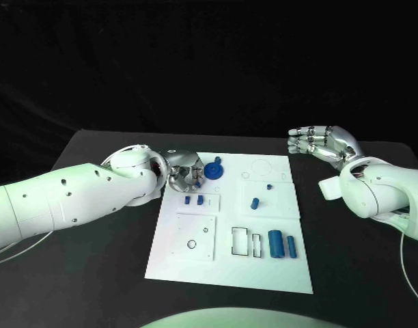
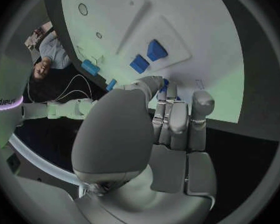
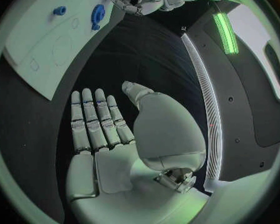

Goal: Assemble the parts on the task board

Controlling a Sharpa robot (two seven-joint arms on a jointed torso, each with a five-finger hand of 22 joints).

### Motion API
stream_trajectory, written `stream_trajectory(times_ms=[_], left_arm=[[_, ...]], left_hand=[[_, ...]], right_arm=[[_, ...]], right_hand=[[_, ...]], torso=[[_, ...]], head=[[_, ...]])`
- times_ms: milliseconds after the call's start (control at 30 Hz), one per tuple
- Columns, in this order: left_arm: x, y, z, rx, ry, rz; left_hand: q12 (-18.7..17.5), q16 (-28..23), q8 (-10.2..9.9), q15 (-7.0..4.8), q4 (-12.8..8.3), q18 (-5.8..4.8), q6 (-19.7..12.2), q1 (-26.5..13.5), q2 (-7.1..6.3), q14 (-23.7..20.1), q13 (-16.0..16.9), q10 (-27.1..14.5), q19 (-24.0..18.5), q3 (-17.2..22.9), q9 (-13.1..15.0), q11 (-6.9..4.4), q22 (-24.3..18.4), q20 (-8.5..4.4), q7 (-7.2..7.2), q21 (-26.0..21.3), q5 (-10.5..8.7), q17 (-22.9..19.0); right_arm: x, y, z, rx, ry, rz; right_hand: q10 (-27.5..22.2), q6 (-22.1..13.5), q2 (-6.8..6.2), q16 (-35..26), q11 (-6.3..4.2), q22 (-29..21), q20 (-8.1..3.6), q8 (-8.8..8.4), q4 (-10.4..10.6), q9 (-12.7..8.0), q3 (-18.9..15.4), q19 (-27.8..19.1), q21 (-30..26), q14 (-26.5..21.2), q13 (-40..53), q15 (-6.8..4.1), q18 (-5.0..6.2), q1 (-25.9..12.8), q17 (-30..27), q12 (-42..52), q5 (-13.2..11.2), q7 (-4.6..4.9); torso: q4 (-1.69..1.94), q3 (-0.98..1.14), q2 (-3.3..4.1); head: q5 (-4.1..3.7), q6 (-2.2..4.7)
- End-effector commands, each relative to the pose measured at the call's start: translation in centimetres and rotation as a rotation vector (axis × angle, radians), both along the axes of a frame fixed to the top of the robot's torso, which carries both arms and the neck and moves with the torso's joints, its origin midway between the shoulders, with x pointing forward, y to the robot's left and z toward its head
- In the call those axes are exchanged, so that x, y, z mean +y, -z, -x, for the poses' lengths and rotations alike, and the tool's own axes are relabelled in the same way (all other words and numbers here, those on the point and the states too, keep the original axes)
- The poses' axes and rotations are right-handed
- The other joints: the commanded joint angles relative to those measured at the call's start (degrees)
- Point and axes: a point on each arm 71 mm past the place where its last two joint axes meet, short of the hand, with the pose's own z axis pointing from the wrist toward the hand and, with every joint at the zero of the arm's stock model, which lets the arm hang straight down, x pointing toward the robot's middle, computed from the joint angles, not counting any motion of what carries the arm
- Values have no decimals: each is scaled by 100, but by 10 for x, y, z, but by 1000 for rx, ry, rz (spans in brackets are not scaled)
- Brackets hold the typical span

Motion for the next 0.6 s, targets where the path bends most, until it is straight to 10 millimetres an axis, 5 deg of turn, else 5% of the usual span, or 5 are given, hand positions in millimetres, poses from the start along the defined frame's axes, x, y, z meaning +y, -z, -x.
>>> stream_trajectory(times_ms=[33,600], left_arm=[[-2,5,2,33,6,-16],[1,5,3,30,4,-12]], left_hand=[[-34,36,-5,16,-54,-72,67,-50,35,41,-2,70,23,-1,10,-7,9,10,-20,30,-19,10],[-72,36,-35,12,-59,-61,68,-98,3,30,-5,65,-16,-26,6,-7,-26,5,-25,3,-24,-13]], right_arm=[[2,0,1,-5,-21,-1],[1,0,1,-4,-19,0]], right_hand=[[12,21,-8,20,-5,-5,-9,33,-12,-5,-19,-29,12,-18,-8,-30,-25,36,-5,30,24,493],[12,21,-8,20,-5,-5,-9,33,-12,-5,-19,-29,12,-18,-8,-30,-25,36,-5,30,24,493]], torso=[[1,0,-2],[7,-6,-1]], head=[[-1,-7],[-8,-8]])
